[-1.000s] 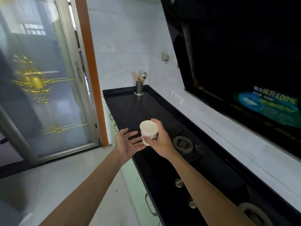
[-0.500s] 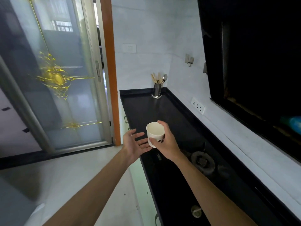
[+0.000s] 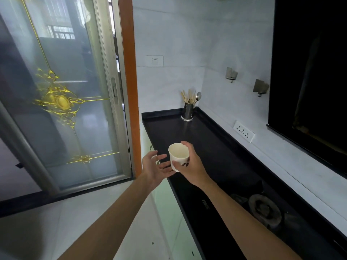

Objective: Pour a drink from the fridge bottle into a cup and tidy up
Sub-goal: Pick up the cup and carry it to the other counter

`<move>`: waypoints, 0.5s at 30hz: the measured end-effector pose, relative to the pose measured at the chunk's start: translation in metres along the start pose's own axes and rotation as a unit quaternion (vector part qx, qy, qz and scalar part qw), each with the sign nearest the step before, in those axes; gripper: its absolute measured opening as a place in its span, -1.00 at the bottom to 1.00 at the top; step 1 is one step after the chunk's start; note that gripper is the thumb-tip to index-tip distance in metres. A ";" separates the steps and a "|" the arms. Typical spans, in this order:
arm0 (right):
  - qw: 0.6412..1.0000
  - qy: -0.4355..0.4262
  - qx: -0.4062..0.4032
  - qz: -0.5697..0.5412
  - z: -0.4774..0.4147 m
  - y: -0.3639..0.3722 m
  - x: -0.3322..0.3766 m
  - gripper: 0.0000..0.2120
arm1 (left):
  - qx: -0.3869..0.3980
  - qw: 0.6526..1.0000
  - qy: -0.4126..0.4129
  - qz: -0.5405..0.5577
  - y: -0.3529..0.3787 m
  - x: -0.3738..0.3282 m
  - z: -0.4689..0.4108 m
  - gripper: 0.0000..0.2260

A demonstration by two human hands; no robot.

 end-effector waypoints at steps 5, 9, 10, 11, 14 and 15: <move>1.000 0.001 -0.006 -0.010 -0.036 0.039 0.016 -0.28 | -0.010 1.000 0.000 -0.013 -0.026 -0.040 -0.035 -0.58; 1.000 0.005 -0.013 -0.014 -0.062 0.067 0.022 -0.28 | -0.020 1.000 -0.002 -0.020 -0.046 -0.067 -0.058 -0.58; 1.000 0.006 -0.013 -0.015 -0.067 0.074 0.023 -0.27 | -0.024 1.000 -0.005 -0.019 -0.050 -0.071 -0.061 -0.58; 1.000 0.004 -0.012 -0.016 -0.072 0.081 0.024 -0.27 | -0.027 0.999 -0.008 -0.018 -0.055 -0.076 -0.064 -0.58; 1.000 0.002 -0.005 -0.017 -0.085 0.096 0.028 -0.26 | -0.031 0.999 -0.007 -0.015 -0.064 -0.089 -0.072 -0.56; 1.000 0.003 -0.003 -0.019 -0.090 0.100 0.029 -0.26 | -0.032 0.999 -0.008 -0.012 -0.067 -0.093 -0.075 -0.56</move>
Point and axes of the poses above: each hand's wrist, its own z-axis away from the middle knuckle, its own y-axis out of the palm, x = y × z, the point moved 9 cm from there along -z, towards the middle knuckle, and after that the axes turned 5 degrees about y, right-handed, at the moved point
